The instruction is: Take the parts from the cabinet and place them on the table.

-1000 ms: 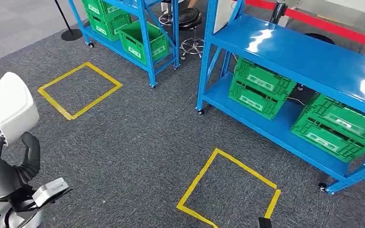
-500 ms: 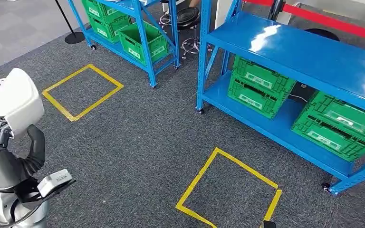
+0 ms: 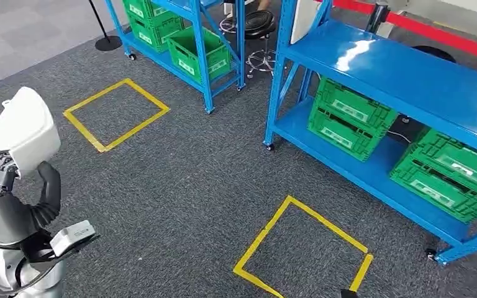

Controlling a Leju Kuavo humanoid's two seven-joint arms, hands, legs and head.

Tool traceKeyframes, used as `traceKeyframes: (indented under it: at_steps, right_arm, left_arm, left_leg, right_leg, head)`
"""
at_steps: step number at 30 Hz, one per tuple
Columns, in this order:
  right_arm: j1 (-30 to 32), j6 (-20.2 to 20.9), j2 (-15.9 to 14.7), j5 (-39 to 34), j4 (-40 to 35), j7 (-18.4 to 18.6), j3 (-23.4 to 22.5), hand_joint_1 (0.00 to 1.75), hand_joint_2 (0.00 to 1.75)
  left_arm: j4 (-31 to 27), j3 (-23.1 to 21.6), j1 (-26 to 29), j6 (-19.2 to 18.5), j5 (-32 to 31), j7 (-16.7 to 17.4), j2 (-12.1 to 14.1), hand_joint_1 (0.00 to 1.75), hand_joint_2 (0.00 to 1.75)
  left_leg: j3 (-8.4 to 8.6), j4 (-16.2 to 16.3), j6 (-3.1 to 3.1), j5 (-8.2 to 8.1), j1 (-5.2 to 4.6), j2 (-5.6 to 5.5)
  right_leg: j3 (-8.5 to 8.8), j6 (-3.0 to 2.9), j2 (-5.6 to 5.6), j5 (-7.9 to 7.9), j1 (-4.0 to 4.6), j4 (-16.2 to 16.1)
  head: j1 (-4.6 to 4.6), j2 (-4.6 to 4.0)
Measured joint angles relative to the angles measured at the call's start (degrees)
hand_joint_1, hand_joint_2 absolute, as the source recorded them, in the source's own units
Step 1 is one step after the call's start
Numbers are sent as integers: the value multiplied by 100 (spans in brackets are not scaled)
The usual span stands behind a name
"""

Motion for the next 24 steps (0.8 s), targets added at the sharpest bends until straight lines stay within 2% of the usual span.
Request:
traceKeyframes:
  at_steps: [1, 2, 3, 4, 5, 6, 7, 8, 9, 10, 11, 12, 13, 16, 17, 18, 19, 20, 22, 23, 24]
  right_arm:
    - [-5, 2, 2, 2, 0, 0, 0, 0, 0]
    - [0, 9, 11, 11, 4, -9, 2, 0, 0]
    - [-9, 11, 13, 22, 7, 5, 2, 0, 0]
    - [-9, 11, 13, 24, 4, 4, 2, 0, 0]
    - [-12, 11, 13, 26, 4, 0, 4, 0, 0]
    - [-15, 11, 13, 28, 4, -2, 4, 0, 0]
    - [-25, 11, 11, 28, 4, -2, 4, 0, 0]
    - [-14, 11, 11, 31, 4, -4, 5, 0, 0]
    - [0, 11, 11, 31, 4, -2, 7, 0, 0]
    - [15, 11, 11, 35, 4, -2, 7, 0, 0]
    - [21, 11, 9, 35, 4, 0, 7, 0, 0]
    - [19, 11, 9, 37, 4, 0, 7, 0, 0]
    - [13, 11, 11, 50, 4, 0, 7, 0, 0]
    - [12, 11, 11, 52, 4, 0, 7, 0, 0]
    - [8, 11, 11, 52, 4, 0, 7, 0, 0]
    - [-4, 11, 11, 61, 4, 0, 9, 0, 0]
    - [-8, 11, 11, 63, 4, 2, 9, 0, 0]
    - [-5, 13, 13, 72, 4, 2, 11, 0, 0]
    - [-16, 13, 13, 83, 4, 7, 13, 0, 0]
    - [-28, 13, 18, 87, 4, 7, 13, 0, 0]
    - [-45, 13, 17, 87, 4, 7, 15, 0, 0]
  left_arm:
    - [-11, 0, 11, 0, 2, -6, 0, 175, 175]
    - [-28, 0, 11, 0, 0, -6, 0, 175, 175]
    - [-43, 2, 16, 0, -13, -9, -2, 175, 175]
    - [-55, -7, 28, 0, -37, -9, -11, 175, 175]
    - [-68, -9, 52, 0, -46, -17, -7, 175, 175]
    - [-70, -9, 60, 0, -46, -15, 11, 175, 175]
    - [-74, -7, 58, 0, -37, -15, 11, 175, 175]
    - [-76, -9, 32, 0, -33, -17, 9, 175, 175]
    - [-79, -15, 26, 0, -26, -20, 7, 175, 175]
    - [-74, -15, 37, 0, -11, -15, 4, 175, 175]
    - [-61, -24, 44, 0, 141, -13, 13, 175, 175]
    - [-52, -57, 52, 0, 351, -6, 37, 175, 175]
    - [-55, -92, 53, 0, 549, -4, 64, 175, 175]
    - [-55, -98, 53, 0, 576, -4, 68, 175, 175]
    - [-55, -107, 54, 0, 624, -6, 79, 175, 175]
    - [-68, -140, 53, 0, 699, -9, 96, 175, 175]
    - [-92, -144, 52, 0, 697, -11, 103, 175, 175]
    - [-149, -157, 49, 0, 535, -4, 101, 175, 175]
    - [-175, -155, 59, 0, 409, 2, 105, 175, 175]
    - [-192, -155, 64, 0, 339, 2, 107, 175, 175]
    - [-210, -155, 82, 0, 274, 2, 103, 175, 175]
  left_leg:
    - [-35, 47, -54, -17, 14, -46]
    - [-80, 109, -112, -38, -38, -107]
    - [-101, 82, -135, -16, -38, -155]
    - [-104, 39, -171, 11, -25, -234]
    - [-146, 11, -224, 47, -12, -324]
    - [-165, 47, -240, 43, 9, -327]
    - [-228, 189, -215, -35, -60, 127]
    - [-407, 554, -206, -268, -87, 479]
    - [-606, 980, -202, -499, -91, 615]
    - [-839, 1497, -189, -731, -92, 672]
    - [-998, 1859, -172, -861, -97, 687]
    - [-1048, 2003, -155, -874, -100, 690]
    - [-974, 1892, -128, -771, -108, 693]
    - [-966, 1877, -126, -761, -109, 694]
    - [-900, 1770, -112, -694, -116, 699]
    - [-511, 1109, -52, -381, -152, 766]
    - [-277, 697, -16, -228, -180, 864]
    - [-2, 202, 78, -189, -285, 1282]
    - [-42, 206, 111, -178, -316, 1114]
    - [-41, 162, 147, -154, -297, 1018]
    - [7, 118, 177, -120, -228, 935]
  right_leg:
    - [84, 25, 328, -89, -6, -133]
    - [85, -59, 416, -64, 24, -205]
    - [78, -141, 290, -67, 26, -153]
    - [83, -192, 238, -80, 55, -136]
    - [92, -248, 140, -63, 55, -137]
    - [89, -305, 23, -38, 23, -168]
    - [89, -346, -45, -34, 45, -169]
    - [89, -394, -156, -40, 75, -170]
    - [88, -406, -254, -46, 105, -170]
    - [85, -421, -378, -55, 132, -170]
    - [82, -431, -483, -61, 152, -169]
    - [82, -435, -570, -64, 170, -168]
    - [86, -442, -657, -71, 183, -168]
    - [86, -442, -663, -71, 184, -168]
    - [89, -446, -696, -75, 190, -168]
    - [113, -444, -812, -95, 203, -168]
    - [133, -438, -865, -109, 205, -168]
    - [167, -360, -1014, -150, 235, -164]
    - [204, -305, -1157, -146, 225, -198]
    - [237, -271, -1245, -166, 248, -206]
    - [215, -229, -1089, -216, 202, -174]
  head:
    - [-2, 0]
    - [25, 0]
    - [-3, 0]
    - [-4, 0]
    - [0, 0]
    - [-9, 0]
    - [-24, 0]
    - [-87, 0]
    - [-83, 0]
    - [-88, 0]
    - [-87, 0]
    - [-87, 0]
    - [-87, 0]
    - [-87, 0]
    - [-87, 0]
    - [-87, 0]
    - [-87, 0]
    - [-81, 0]
    - [-83, 0]
    - [-72, 0]
    - [-77, 0]
